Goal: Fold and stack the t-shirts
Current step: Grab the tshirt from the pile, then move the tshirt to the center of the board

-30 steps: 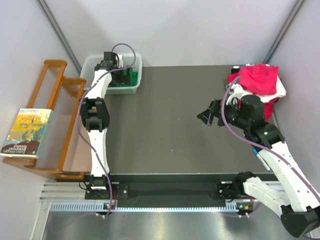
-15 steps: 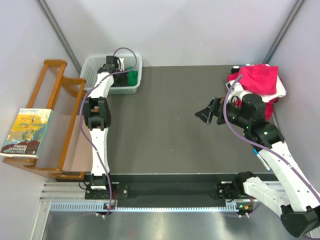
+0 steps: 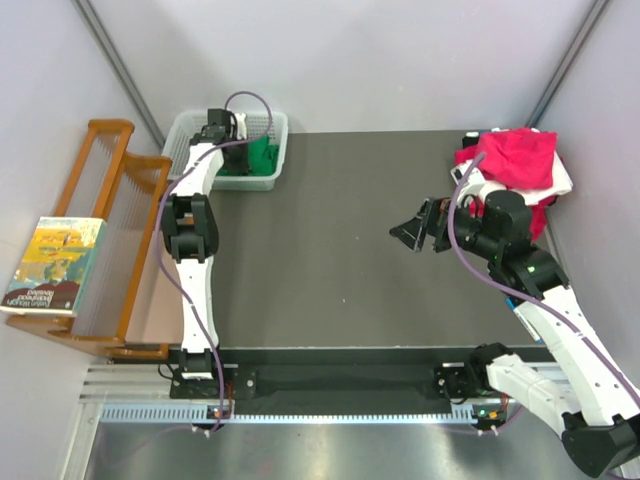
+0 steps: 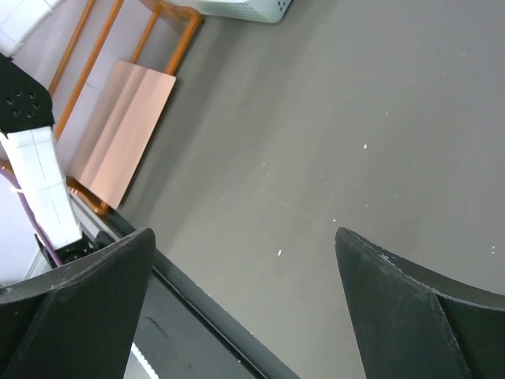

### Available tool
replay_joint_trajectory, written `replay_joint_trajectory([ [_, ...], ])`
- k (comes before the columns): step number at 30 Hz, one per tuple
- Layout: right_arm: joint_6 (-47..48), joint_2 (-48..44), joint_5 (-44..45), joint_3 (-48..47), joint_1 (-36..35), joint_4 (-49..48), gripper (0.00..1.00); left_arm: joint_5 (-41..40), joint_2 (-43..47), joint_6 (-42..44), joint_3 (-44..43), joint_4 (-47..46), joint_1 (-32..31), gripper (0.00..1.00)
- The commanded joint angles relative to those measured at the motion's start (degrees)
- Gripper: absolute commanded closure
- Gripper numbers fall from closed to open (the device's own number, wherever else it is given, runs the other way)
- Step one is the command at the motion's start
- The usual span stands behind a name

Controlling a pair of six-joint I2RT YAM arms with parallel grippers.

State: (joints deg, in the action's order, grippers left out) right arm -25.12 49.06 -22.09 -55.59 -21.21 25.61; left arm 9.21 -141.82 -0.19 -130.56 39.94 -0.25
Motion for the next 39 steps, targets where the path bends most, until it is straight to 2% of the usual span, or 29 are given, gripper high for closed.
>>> replay_joint_trajectory([
  [1, 0.07, -0.28, -2.08, 0.84, 0.21, -4.42, 0.05, 5.02, 11.20, -1.39, -1.70, 0.13, -0.19, 1.00],
  [5, 0.34, 0.51, -3.05, 1.36, 0.29, -5.04, 0.06, 8.09, 19.53, -3.15, -5.30, 1.37, -0.19, 1.00],
  [12, 0.60, 0.69, -4.28, 2.50, 0.29, -5.92, 0.07, 16.00, 33.26, -7.11, -5.05, 0.66, -0.19, 1.00],
  [17, 0.87, 0.07, -4.11, 3.30, 0.29, -5.92, 0.08, 26.28, 41.17, -9.74, -4.09, 1.80, -0.19, 1.00],
  [23, 0.43, -1.15, -3.76, 4.00, 0.21, -6.01, 0.10, 37.87, 46.63, -11.06, -4.53, 4.35, -1.94, 1.00],
  [26, 0.25, -2.21, -2.44, 4.00, 0.38, -5.66, 0.10, 41.22, 47.95, -10.54, -3.91, 6.37, -5.01, 1.00],
  [29, -0.10, -4.14, 0.63, 2.95, 0.56, -4.25, 0.11, 41.24, 49.18, -7.91, -0.24, 9.88, -10.98, 1.00],
  [32, -0.54, -6.86, 5.38, 1.72, 1.43, -2.93, 0.11, 36.07, 49.89, -2.73, 3.90, 13.31, -22.73, 1.00],
  [35, -1.07, -10.11, 9.95, 0.14, 2.49, -1.96, 0.11, 31.05, 48.40, -1.14, 8.21, 14.02, -29.34, 1.00],
  [38, -1.86, -13.62, 13.20, -1.00, 2.93, -1.70, 0.12, 30.51, 44.62, -3.41, 7.17, 12.27, -31.12, 1.00],
  [39, -2.03, -14.33, 13.73, -1.36, 2.93, -1.70, 0.12, 30.25, 43.31, -4.55, 4.03, 11.83, -31.56, 1.00],
])
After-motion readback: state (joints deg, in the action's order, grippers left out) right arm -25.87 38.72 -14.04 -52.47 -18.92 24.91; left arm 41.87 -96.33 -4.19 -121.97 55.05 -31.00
